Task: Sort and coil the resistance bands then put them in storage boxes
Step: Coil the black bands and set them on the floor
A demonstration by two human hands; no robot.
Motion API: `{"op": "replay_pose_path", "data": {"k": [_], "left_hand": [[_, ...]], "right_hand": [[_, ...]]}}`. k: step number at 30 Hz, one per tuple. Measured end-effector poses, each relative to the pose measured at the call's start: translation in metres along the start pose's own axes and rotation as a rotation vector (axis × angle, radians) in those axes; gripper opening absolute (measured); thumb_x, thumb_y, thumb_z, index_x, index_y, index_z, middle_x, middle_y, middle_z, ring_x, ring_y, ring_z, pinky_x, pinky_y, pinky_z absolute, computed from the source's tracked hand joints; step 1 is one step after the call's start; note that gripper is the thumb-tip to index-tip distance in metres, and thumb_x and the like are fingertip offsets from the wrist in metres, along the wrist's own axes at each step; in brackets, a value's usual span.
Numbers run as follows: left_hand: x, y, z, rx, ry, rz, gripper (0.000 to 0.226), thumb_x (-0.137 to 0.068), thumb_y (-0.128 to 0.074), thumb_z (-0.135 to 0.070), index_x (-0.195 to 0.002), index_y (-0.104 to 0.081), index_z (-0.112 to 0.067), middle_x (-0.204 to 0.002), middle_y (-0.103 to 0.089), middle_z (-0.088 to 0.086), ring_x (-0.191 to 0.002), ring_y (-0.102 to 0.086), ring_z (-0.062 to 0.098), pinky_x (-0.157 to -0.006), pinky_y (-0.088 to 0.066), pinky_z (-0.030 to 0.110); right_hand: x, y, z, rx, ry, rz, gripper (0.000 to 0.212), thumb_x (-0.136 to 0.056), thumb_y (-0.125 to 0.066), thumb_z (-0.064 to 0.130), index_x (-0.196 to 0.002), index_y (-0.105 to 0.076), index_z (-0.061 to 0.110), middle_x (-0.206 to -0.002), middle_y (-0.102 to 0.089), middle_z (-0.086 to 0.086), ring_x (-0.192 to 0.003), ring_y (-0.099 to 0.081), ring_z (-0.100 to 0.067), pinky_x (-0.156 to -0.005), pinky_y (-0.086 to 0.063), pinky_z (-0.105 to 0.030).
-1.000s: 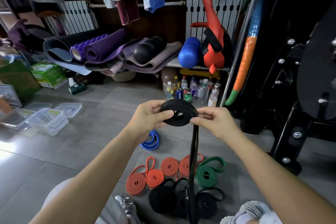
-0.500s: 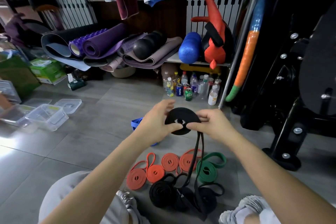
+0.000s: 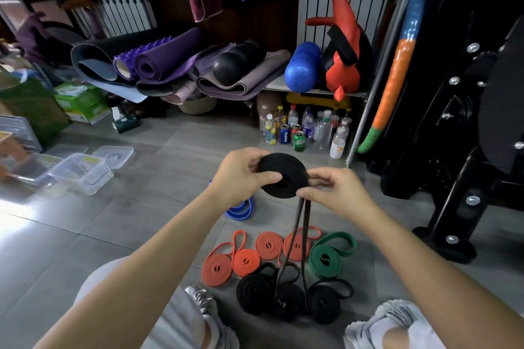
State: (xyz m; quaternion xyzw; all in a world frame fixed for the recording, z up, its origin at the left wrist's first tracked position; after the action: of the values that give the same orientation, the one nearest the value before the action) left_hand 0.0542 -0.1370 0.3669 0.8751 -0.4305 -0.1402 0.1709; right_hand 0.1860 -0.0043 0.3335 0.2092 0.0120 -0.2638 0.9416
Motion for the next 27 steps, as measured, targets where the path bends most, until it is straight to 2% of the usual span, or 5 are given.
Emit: {"op": "replay_pose_path", "data": {"k": [10, 17, 19, 23, 27], "left_hand": [[0.01, -0.019, 0.006, 0.788, 0.209, -0.048, 0.02, -0.086, -0.059, 0.002, -0.101, -0.06, -0.01, -0.088, -0.073, 0.004, -0.079, -0.071, 0.018, -0.062, -0.057, 0.025], [0.004, -0.012, -0.012, -0.615, -0.215, 0.046, 0.066, -0.078, -0.072, -0.034, -0.135, -0.041, -0.028, -0.125, -0.052, -0.007, -0.112, -0.049, 0.011, -0.094, -0.042, 0.031], [0.0, -0.019, -0.016, -0.888, -0.26, 0.193, 0.055, -0.081, -0.067, -0.038, -0.131, -0.045, -0.029, -0.123, -0.055, -0.004, -0.114, -0.05, 0.018, -0.092, -0.045, 0.039], [-0.007, -0.024, -0.015, -1.039, -0.183, 0.345, 0.03, -0.085, -0.061, -0.03, -0.113, -0.058, -0.021, -0.105, -0.063, 0.001, -0.098, -0.057, 0.023, -0.082, -0.05, 0.042], [-0.011, -0.019, -0.015, -0.854, -0.175, 0.27, 0.027, -0.081, -0.068, -0.028, -0.106, -0.064, -0.021, -0.098, -0.066, -0.002, -0.091, -0.058, 0.018, -0.079, -0.049, 0.035]], "right_hand": [[-0.002, -0.003, -0.006, -0.394, 0.004, -0.156, 0.03, -0.074, -0.07, -0.006, -0.091, -0.068, 0.018, -0.086, -0.071, 0.005, -0.077, -0.068, 0.001, -0.072, -0.051, -0.012], [-0.002, -0.003, -0.01, 0.018, -0.042, -0.039, 0.028, -0.07, -0.079, 0.005, -0.094, -0.073, 0.02, -0.077, -0.071, 0.012, -0.065, -0.063, 0.005, -0.066, -0.05, -0.011], [-0.003, -0.004, -0.006, 0.263, 0.011, -0.02, 0.02, -0.07, -0.081, 0.017, -0.089, -0.075, 0.021, -0.071, -0.069, 0.014, -0.067, -0.062, 0.002, -0.065, -0.049, -0.019], [0.0, -0.009, 0.004, 0.508, 0.097, 0.037, 0.016, -0.073, -0.076, 0.031, -0.084, -0.072, 0.021, -0.074, -0.069, 0.003, -0.075, -0.063, -0.014, -0.068, -0.051, -0.038], [0.003, -0.003, 0.003, 0.397, 0.099, -0.032, 0.018, -0.072, -0.077, 0.03, -0.088, -0.073, 0.024, -0.085, -0.069, 0.007, -0.085, -0.062, -0.01, -0.078, -0.05, -0.033]]}}
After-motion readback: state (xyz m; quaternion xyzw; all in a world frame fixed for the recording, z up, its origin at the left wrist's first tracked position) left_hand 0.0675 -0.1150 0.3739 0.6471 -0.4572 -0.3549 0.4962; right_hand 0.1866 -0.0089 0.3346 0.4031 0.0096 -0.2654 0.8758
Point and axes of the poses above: each hand's wrist, its own x-axis away from the middle knuckle, its own y-axis out of the back of the hand, z = x × y, the point moved 3 cm from there along -x, towards the middle knuckle
